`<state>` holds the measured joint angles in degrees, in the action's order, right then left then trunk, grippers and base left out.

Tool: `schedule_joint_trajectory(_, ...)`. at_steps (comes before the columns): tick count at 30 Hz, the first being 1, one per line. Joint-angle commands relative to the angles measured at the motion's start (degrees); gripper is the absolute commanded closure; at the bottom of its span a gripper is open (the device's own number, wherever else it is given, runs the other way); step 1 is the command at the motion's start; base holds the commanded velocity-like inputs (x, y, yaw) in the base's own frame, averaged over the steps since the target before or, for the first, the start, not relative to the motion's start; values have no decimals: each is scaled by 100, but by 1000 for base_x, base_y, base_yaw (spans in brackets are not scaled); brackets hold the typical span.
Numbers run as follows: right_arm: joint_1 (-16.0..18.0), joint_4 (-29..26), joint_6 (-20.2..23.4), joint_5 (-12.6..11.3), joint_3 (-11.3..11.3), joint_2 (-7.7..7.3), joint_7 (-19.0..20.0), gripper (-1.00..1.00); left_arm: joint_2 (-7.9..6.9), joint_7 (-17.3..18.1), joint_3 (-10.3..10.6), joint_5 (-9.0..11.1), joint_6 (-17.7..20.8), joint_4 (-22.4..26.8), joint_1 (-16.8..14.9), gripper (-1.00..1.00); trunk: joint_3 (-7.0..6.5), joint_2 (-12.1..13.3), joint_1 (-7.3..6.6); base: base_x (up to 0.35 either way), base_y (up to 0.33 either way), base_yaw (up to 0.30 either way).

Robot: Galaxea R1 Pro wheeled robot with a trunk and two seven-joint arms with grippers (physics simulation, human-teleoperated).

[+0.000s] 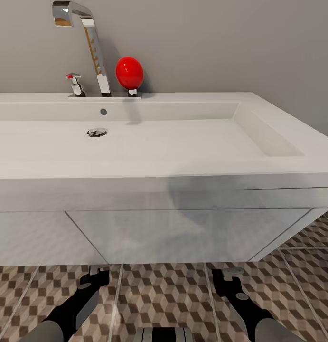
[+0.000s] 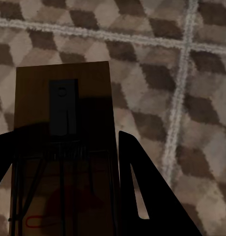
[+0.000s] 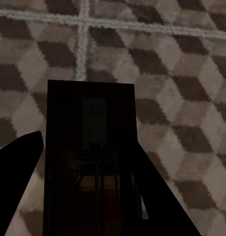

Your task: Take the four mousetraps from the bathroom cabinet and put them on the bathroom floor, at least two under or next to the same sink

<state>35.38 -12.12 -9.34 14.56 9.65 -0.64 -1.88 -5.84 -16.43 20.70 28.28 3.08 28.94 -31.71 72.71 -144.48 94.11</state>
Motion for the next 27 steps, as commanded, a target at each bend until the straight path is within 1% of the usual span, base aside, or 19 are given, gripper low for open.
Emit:
schedule_joint_trajectory(1, 4, 8, -24, 56, 41, 3, 3, 100, -7, -48, 48, 12, 34, 15, -2, 100, 4, -2, -1, -17, 0, 0)
schedule_joint_trajectory(8, 4, 8, -24, 56, 38, 3, 3, 100, -5, -50, 54, 11, 27, 15, -2, 100, 4, -2, -1, -58, 0, 0)
schedule_joint_trajectory(27, 4, 8, -24, 56, 27, 3, 3, 100, -9, -36, 98, 3, 83, 15, -2, 100, 4, -2, -1, -2, 0, 0)
